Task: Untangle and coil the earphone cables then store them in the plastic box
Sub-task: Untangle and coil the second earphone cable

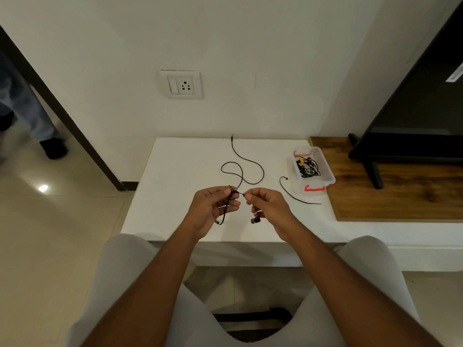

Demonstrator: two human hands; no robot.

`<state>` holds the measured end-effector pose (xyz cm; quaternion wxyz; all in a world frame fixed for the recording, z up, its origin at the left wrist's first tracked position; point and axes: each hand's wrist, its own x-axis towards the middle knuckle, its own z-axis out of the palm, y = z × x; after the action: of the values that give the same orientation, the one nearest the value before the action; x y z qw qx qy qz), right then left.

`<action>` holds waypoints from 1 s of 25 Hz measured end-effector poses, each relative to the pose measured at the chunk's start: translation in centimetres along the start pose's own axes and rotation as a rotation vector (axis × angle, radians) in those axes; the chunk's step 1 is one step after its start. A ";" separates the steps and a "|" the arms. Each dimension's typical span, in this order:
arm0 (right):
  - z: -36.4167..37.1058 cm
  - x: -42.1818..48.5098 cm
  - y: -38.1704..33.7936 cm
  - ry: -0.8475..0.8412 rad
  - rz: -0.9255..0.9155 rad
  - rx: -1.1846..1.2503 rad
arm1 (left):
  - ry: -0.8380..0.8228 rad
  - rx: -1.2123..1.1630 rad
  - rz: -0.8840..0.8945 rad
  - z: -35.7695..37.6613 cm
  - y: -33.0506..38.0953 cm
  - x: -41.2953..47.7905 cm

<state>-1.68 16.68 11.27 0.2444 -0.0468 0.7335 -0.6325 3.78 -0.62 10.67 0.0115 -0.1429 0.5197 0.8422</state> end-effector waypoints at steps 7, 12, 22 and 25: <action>0.2 0.0 -0.4 0.018 -0.151 -0.168 | -0.037 0.066 -0.008 0.1 -0.2 0.0; -1.0 0.3 0.0 -0.034 -0.093 -0.096 | 0.024 -0.053 -0.003 0.2 0.2 0.0; 0.1 0.3 -0.3 0.045 -0.163 -0.184 | -0.032 -0.041 -0.077 0.5 0.1 -0.3; -0.1 0.3 -0.3 0.022 -0.108 -0.178 | -0.042 -0.097 -0.075 0.5 0.2 -0.4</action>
<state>-2.05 16.61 11.43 0.1967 -0.1007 0.7860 -0.5775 3.98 -0.28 11.16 0.0471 -0.1451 0.4721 0.8683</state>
